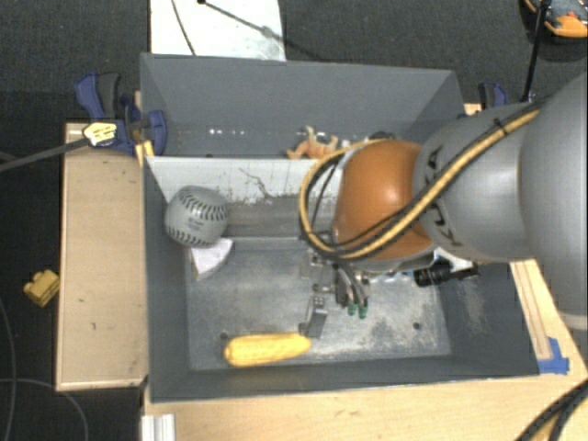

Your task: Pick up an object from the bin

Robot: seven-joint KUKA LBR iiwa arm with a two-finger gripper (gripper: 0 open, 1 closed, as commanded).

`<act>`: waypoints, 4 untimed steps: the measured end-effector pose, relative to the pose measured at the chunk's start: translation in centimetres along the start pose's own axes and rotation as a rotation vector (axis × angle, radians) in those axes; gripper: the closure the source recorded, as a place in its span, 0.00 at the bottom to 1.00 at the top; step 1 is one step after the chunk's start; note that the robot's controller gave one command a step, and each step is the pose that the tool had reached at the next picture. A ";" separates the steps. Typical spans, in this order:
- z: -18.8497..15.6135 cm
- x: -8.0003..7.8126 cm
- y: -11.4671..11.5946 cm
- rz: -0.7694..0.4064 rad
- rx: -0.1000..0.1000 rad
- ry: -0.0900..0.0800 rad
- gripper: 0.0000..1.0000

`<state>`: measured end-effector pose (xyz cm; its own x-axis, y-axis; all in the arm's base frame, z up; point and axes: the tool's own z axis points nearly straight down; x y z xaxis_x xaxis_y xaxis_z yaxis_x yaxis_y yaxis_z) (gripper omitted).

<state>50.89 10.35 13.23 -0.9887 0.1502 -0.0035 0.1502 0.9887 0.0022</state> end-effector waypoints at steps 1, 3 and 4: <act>0.1 0.0 -0.1 0.001 0.001 0.001 0.00; 3.7 -3.0 -0.8 -0.203 -0.001 -0.006 0.00; 3.4 -0.6 -3.8 -0.151 0.003 0.010 0.00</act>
Offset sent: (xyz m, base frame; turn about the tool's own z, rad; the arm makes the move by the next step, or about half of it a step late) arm -0.0211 -0.0436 0.0188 -0.2157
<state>50.96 6.50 9.82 -1.0000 -0.0008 0.0066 -0.0008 1.0000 -0.0004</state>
